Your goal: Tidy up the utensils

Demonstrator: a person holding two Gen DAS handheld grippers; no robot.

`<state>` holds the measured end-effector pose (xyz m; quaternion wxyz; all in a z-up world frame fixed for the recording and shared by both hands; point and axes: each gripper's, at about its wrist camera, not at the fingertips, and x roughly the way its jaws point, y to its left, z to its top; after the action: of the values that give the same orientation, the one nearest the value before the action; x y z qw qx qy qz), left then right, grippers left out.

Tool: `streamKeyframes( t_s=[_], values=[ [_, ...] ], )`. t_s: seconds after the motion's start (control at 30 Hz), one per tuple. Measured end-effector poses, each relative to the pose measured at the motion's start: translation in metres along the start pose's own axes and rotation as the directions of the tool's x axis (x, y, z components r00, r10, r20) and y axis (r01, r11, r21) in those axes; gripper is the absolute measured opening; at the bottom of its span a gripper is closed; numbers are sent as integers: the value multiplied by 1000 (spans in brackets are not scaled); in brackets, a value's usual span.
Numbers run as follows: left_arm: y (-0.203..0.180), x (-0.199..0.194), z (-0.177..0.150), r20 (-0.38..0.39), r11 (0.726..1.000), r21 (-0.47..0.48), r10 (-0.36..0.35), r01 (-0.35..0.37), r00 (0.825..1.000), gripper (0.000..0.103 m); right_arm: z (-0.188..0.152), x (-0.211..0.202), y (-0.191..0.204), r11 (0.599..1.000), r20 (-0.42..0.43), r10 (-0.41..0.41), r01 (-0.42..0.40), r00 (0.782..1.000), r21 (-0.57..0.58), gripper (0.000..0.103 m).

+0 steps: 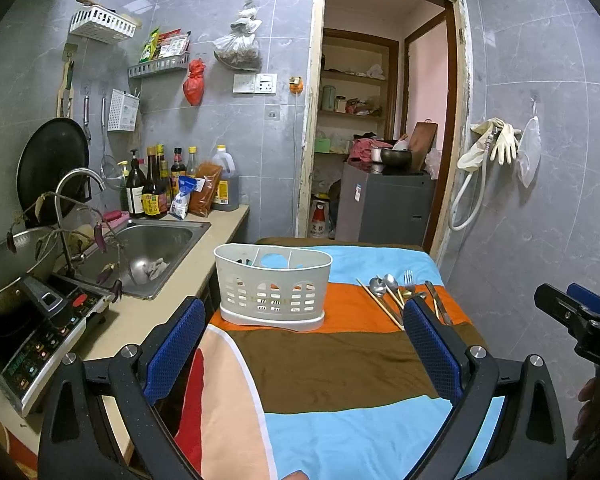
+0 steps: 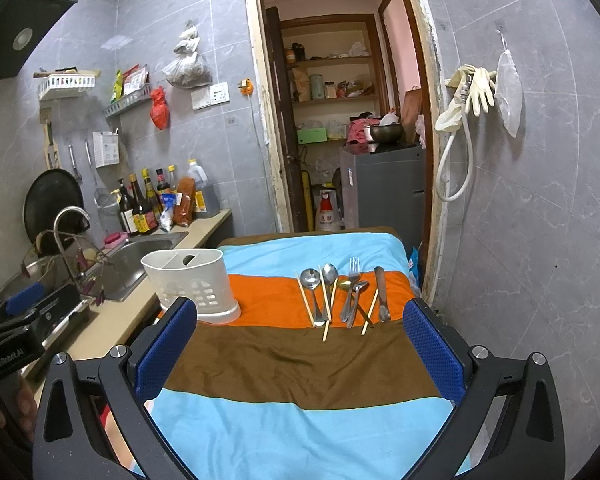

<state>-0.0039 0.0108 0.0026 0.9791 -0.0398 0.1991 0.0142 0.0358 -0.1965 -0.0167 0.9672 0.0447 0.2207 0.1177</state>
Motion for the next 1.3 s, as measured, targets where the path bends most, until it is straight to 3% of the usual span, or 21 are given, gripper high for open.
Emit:
streamKeyframes(
  t_s=[1.3],
  values=[
    [1,0,-1,4,1000,1,-1,1,1000,97,-7,4,6,1000,-1,-1,1,1000,-7,103]
  ],
)
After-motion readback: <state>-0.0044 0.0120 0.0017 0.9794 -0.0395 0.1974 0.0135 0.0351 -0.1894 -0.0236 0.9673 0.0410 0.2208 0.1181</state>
